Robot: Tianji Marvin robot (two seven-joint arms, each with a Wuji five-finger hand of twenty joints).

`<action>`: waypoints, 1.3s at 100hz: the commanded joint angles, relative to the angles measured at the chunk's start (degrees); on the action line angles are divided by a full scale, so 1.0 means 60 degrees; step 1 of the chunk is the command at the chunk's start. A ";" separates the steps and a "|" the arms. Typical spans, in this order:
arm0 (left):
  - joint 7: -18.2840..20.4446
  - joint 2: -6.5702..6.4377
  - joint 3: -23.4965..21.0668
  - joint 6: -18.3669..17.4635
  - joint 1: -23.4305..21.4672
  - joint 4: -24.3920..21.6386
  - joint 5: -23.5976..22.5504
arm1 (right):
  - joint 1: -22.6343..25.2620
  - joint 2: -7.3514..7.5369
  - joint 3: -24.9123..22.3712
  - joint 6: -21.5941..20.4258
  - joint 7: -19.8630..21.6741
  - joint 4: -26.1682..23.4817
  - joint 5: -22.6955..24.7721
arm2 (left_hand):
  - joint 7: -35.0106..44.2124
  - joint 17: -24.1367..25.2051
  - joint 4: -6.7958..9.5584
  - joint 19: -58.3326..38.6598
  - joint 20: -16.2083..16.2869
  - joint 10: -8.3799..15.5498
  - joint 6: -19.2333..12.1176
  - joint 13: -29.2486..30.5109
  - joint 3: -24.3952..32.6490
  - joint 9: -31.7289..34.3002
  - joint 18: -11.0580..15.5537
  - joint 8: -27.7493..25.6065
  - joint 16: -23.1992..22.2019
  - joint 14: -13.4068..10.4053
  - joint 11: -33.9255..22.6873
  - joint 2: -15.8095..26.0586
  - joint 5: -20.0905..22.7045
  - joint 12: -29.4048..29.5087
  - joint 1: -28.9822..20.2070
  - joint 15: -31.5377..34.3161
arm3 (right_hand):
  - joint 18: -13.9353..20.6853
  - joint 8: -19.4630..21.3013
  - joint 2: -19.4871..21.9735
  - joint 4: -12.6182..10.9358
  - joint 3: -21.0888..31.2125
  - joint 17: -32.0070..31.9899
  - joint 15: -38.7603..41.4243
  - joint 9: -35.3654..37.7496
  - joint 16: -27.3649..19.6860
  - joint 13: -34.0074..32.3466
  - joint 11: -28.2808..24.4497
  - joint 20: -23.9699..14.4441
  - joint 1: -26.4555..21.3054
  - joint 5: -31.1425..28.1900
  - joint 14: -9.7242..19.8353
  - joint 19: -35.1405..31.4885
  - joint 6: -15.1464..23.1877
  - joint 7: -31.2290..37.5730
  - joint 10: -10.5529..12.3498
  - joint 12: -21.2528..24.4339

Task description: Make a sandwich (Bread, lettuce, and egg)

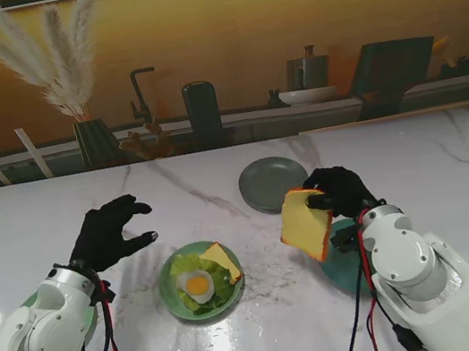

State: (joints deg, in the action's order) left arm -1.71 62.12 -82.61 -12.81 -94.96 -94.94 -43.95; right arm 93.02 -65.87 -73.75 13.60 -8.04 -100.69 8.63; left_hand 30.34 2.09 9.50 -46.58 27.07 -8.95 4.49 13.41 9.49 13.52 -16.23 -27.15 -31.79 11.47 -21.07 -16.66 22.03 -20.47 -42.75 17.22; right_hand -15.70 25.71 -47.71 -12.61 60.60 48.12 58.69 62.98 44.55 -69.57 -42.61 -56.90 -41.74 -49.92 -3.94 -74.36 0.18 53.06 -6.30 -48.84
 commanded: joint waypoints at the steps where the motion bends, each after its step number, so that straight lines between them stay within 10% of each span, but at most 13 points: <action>1: -0.0095 0.0031 -0.0092 0.0052 -0.0033 -0.0090 -0.0009 | -0.0208 -0.0498 0.0393 0.0052 -0.0070 -0.0129 -0.0379 | 0.0005 0.0003 -0.0756 -0.0106 0.0076 -0.0037 0.0039 0.0035 0.0014 0.0094 -0.0044 -0.0117 -0.0058 0.0108 0.0000 0.0274 0.0101 -0.0136 -0.0259 0.0088 | -0.0103 -0.0021 0.0440 -0.0058 0.0877 0.0117 -0.0130 0.0367 -0.0062 -0.0429 -0.0019 -0.0197 -0.0553 -0.0411 0.0280 -0.0024 0.0033 0.0584 -0.0145 0.0142; 42: -0.0224 0.0041 -0.0358 0.0017 -0.0145 -0.0099 -0.0113 | -0.1678 -0.1139 0.2051 0.0871 -0.0366 0.0986 -0.3318 | -0.0010 0.0006 -0.0749 -0.0102 0.0074 -0.0043 0.0026 0.0034 -0.0033 0.0101 -0.0048 -0.0130 -0.0057 0.0105 0.0011 0.0301 0.0113 -0.0138 -0.0270 0.0080 | 0.0021 -0.0038 0.0596 0.0446 0.0692 -0.0171 -0.0465 0.0076 -0.0186 -0.0121 0.0060 -0.0148 -0.0707 -0.0217 0.0288 0.0288 0.0118 0.0485 -0.0079 0.0239; 130: -0.0357 0.0049 -0.0614 0.0063 -0.0238 -0.0138 -0.0284 | -0.3318 -0.1815 0.4027 0.0868 0.0124 0.3040 -0.5176 | -0.0049 0.0014 -0.0739 -0.0091 0.0077 -0.0049 0.0035 0.0020 -0.0096 0.0124 -0.0033 -0.0136 -0.0055 0.0114 0.0016 0.0340 0.0103 -0.0142 -0.0325 0.0066 | -0.0024 -0.0098 0.0604 0.0837 0.0693 -0.0499 -0.0609 -0.0140 -0.0376 0.0181 0.0033 -0.0165 -0.0816 -0.0132 0.0129 0.0463 0.0095 0.0413 -0.0009 0.0402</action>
State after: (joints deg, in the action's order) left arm -3.64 62.27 -85.93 -12.86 -96.32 -95.44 -45.58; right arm 73.21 -75.08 -50.37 19.39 -7.25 -81.97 -21.62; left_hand 30.36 2.08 9.50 -46.62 27.07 -8.95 4.50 13.41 9.49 13.54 -16.23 -27.70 -31.80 11.47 -21.07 -16.66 22.03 -20.48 -42.75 17.22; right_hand -15.83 25.08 -47.50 -7.24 60.61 44.95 56.31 62.14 43.14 -68.83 -41.92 -56.92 -43.95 -49.85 -4.82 -71.50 0.11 53.06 -6.98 -47.28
